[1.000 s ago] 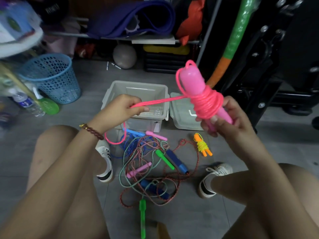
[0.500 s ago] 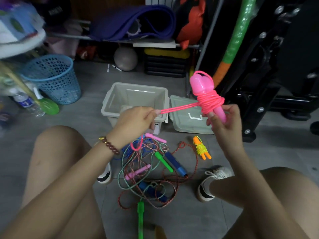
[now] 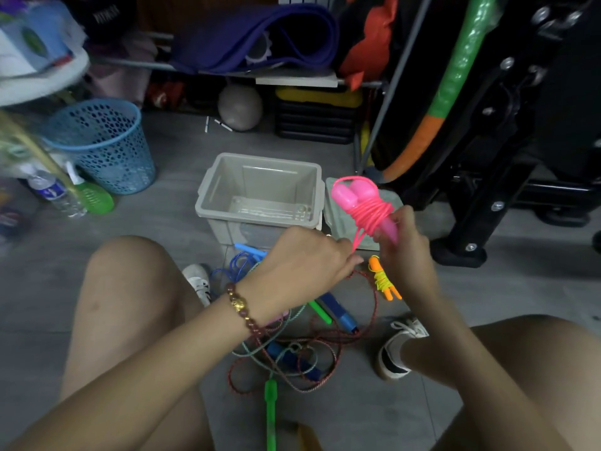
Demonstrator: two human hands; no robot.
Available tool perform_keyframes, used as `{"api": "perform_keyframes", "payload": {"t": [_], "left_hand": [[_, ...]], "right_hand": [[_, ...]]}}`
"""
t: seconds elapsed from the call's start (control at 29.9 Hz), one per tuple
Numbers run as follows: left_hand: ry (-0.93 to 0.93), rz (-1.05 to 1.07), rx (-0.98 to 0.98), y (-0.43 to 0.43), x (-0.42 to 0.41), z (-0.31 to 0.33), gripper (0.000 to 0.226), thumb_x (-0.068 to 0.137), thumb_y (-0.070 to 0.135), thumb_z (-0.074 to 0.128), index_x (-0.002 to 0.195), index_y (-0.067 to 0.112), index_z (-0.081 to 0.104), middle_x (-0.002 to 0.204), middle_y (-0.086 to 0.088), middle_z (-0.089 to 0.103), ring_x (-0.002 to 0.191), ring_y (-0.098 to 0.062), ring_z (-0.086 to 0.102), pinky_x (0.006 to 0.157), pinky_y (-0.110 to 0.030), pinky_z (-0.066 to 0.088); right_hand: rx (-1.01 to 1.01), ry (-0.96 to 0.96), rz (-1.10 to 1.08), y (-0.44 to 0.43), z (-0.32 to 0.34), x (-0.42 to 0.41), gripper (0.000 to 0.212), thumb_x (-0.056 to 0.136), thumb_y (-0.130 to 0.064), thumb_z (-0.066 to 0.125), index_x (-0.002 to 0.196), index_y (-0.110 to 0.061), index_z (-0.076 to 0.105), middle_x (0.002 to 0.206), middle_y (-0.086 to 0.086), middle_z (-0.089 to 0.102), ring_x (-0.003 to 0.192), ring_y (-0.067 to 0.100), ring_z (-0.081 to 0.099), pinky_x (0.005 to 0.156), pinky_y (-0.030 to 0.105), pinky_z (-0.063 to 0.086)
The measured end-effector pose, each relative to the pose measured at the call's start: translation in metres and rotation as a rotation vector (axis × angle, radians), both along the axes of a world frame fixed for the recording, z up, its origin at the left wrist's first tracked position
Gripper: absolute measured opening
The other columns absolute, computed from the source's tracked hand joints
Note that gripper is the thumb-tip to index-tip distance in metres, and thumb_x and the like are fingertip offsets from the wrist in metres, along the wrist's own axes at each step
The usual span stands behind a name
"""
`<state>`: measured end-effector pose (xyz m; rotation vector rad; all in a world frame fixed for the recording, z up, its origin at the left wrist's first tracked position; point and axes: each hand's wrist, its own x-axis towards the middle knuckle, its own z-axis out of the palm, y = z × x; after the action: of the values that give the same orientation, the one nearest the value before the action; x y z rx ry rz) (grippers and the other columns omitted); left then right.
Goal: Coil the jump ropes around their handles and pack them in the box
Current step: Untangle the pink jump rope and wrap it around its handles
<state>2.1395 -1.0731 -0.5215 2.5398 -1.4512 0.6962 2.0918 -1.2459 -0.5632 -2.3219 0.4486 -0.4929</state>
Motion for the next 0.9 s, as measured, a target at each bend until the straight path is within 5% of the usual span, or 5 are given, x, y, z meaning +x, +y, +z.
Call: {"api": "perform_keyframes", "payload": {"t": [0.27,0.43,0.67,0.9], "left_hand": [[0.035,-0.073,-0.076,0.017,0.028,0.007,0.044,0.086,0.043,0.038,0.063,0.012,0.059,0.046,-0.001,0.053,0.041,-0.021,0.054,0.040,-0.019,0.031],[0.117,-0.175,-0.096,0.025,0.042,0.008,0.040,0.084,0.042,0.042,0.064,0.009,0.055,0.049,-0.005,0.053,0.046,-0.024,0.056,0.042,-0.024,0.038],[0.501,-0.100,-0.165,0.036,0.054,0.006,0.044,0.075,0.065,0.046,0.074,0.021,0.054,0.062,0.008,0.052,0.061,-0.014,0.049,0.056,-0.026,0.026],[0.908,-0.083,-0.259,0.035,0.067,0.005,0.034,0.084,0.043,0.055,0.076,0.010,0.060,0.068,0.004,0.062,0.064,-0.004,0.055,0.062,-0.026,0.041]], "right_hand": [[-0.266,0.304,0.396,0.003,0.000,0.003,0.024,0.090,-0.016,0.057,0.103,-0.020,0.037,0.085,0.010,0.064,0.074,0.034,0.062,0.056,0.031,0.036],[0.002,0.416,0.730,0.009,0.010,-0.007,0.033,0.086,-0.009,0.064,0.086,-0.030,0.038,0.077,-0.011,0.055,0.069,-0.002,0.052,0.061,0.018,0.037],[0.373,0.393,0.942,0.015,0.020,-0.014,0.020,0.085,-0.009,0.061,0.092,-0.014,0.043,0.082,0.016,0.053,0.072,0.016,0.048,0.062,0.033,0.039],[0.756,0.272,1.011,0.007,0.028,-0.014,0.023,0.086,-0.003,0.061,0.093,-0.003,0.039,0.080,0.001,0.057,0.073,0.014,0.056,0.066,0.022,0.044]]}}
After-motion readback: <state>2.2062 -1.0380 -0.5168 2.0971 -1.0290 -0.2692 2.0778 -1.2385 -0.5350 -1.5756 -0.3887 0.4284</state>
